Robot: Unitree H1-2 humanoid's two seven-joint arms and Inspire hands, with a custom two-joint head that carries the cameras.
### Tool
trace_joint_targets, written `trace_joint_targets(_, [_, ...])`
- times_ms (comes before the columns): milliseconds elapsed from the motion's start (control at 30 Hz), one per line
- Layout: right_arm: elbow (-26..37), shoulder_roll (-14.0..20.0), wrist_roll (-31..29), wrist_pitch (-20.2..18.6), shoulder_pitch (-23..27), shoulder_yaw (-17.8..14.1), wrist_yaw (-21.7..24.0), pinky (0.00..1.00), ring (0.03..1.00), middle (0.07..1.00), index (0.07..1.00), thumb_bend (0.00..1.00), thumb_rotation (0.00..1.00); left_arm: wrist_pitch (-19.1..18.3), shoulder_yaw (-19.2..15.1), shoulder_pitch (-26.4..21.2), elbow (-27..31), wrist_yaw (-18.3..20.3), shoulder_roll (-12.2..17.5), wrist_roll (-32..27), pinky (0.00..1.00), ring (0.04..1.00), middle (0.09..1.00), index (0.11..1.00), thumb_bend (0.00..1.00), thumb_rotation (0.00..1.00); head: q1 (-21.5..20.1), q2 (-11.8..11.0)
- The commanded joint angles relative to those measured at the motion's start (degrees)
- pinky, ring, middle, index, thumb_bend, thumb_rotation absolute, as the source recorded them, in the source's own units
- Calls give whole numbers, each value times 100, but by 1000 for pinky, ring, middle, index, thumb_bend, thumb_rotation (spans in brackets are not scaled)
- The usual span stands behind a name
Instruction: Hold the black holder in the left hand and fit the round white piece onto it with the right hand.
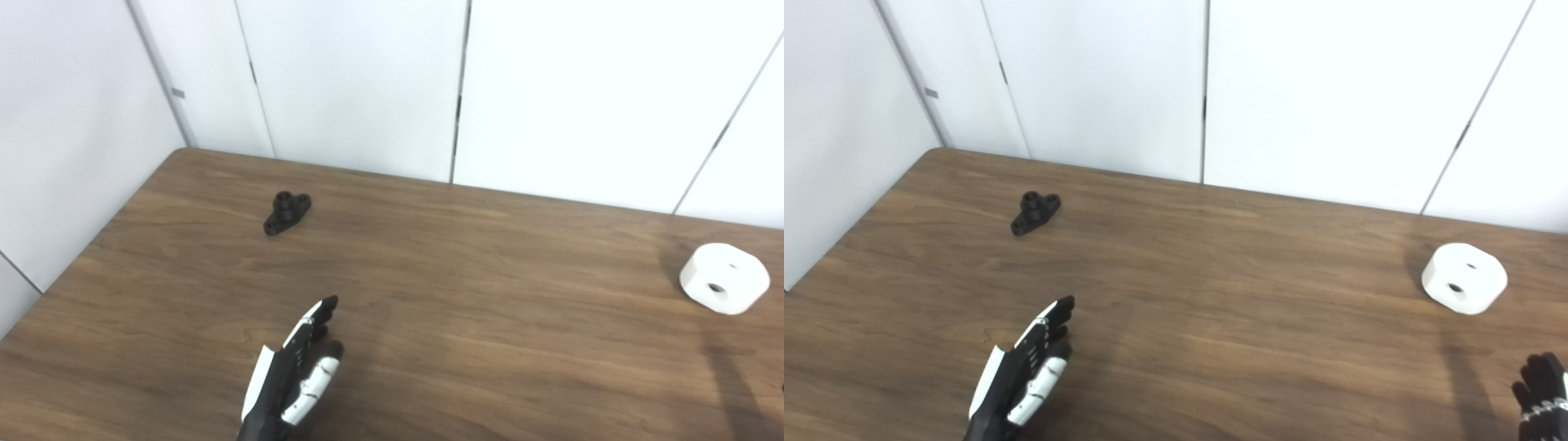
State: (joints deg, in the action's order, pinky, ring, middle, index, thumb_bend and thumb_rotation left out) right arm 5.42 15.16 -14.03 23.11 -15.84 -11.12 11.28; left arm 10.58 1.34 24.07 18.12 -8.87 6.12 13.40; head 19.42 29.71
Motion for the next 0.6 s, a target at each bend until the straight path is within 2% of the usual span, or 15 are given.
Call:
trace_joint_targets(0, [-378, -81, 92, -73, -207, 38, -35, 1000, 1000, 985, 1000, 647, 1000, -38, -68, 151, 330, -230, -426, 328, 847, 900, 906, 880, 479, 338, 2, -7])
trace_joint_targets(100, [-339, -84, 85, -127, -232, 66, -38, 1000, 1000, 985, 998, 680, 996, -270, -201, -34, 515, -306, -376, 464, 871, 911, 905, 878, 545, 245, -31, -30])
trace_joint_targets(200, [-320, -98, 82, -132, -238, 91, -37, 1000, 1000, 985, 1000, 701, 981, -450, -362, -279, 648, -363, -293, 591, 887, 919, 911, 880, 595, 227, -34, -38])
trace_joint_targets(300, [-301, -119, 98, -125, -240, 110, -41, 1000, 1000, 995, 1000, 700, 980, -797, -545, -577, 804, -392, -239, 743, 880, 913, 905, 869, 658, 223, -18, -66])
trace_joint_targets(433, [-283, -163, 148, -159, -250, 128, -77, 1000, 1000, 992, 998, 688, 990, -1356, -758, -978, 973, -348, -87, 1018, 886, 922, 922, 883, 703, 279, -22, -77])
trace_joint_targets(567, [-204, -190, 226, -230, -280, 152, -117, 1000, 1000, 998, 988, 711, 991, -1864, -927, -1375, 957, -323, 151, 1554, 889, 924, 925, 894, 706, 348, -47, -79])
